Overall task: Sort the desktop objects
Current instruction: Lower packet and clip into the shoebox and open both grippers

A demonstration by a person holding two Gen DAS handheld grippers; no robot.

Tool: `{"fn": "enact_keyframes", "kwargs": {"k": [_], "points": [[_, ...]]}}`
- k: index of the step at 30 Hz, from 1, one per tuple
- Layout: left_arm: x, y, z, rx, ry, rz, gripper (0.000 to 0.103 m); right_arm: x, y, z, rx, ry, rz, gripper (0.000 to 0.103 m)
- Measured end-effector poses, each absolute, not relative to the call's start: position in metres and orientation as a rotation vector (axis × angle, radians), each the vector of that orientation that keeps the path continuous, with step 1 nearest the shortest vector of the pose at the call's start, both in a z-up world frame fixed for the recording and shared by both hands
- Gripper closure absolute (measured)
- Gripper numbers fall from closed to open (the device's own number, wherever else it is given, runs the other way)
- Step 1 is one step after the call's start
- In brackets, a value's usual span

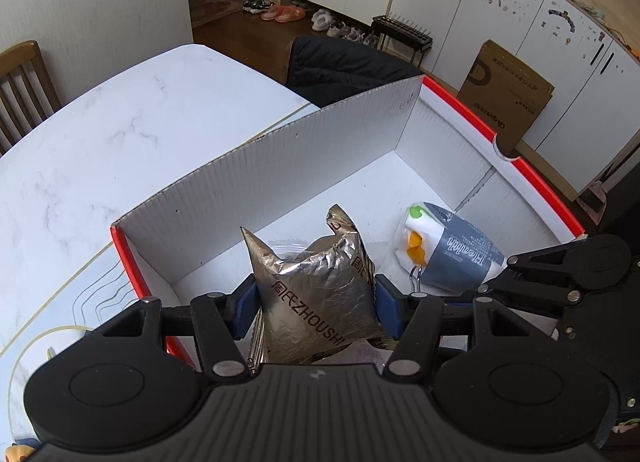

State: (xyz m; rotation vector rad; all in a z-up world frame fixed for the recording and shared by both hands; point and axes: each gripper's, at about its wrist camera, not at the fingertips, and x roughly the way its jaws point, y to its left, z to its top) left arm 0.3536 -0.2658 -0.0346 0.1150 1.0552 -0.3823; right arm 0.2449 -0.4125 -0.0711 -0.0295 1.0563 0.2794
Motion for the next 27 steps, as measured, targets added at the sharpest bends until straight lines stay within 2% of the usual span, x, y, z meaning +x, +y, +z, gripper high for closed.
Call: {"fn": "enact_keyframes", "kwargs": {"k": [8, 11, 14, 17, 19, 21, 27], "points": [[0.354, -0.264, -0.038, 0.124, 1.066, -0.379, 0.043, 0.250, -0.411, -0.079, -0.013, 1.090, 0.277, 0.074], [0.355, -0.263, -0.039, 0.123, 1.068, -0.374, 0.039, 0.250, -0.412, -0.080, -0.003, 1.097, 0.279, 0.072], [0.354, -0.260, -0.038, 0.120, 1.059, -0.364, 0.033, 0.250, -0.414, -0.078, 0.005, 1.101, 0.279, 0.068], [0.353, -0.256, -0.037, 0.086, 1.057, -0.365, 0.028, 0.247, -0.416, -0.076, 0.014, 1.100, 0.277, 0.059], [0.351, -0.253, -0.035, 0.070, 1.049, -0.364, 0.028, 0.244, -0.418, -0.073, 0.018, 1.091, 0.276, 0.055], [0.348, -0.251, -0.034, 0.067, 1.045, -0.362, 0.028, 0.241, -0.419, -0.070, 0.022, 1.081, 0.276, 0.046], [0.337, -0.243, -0.023, 0.044, 1.014, -0.376, 0.028, 0.232, -0.420, -0.058, 0.016, 1.049, 0.282, 0.038]]}}
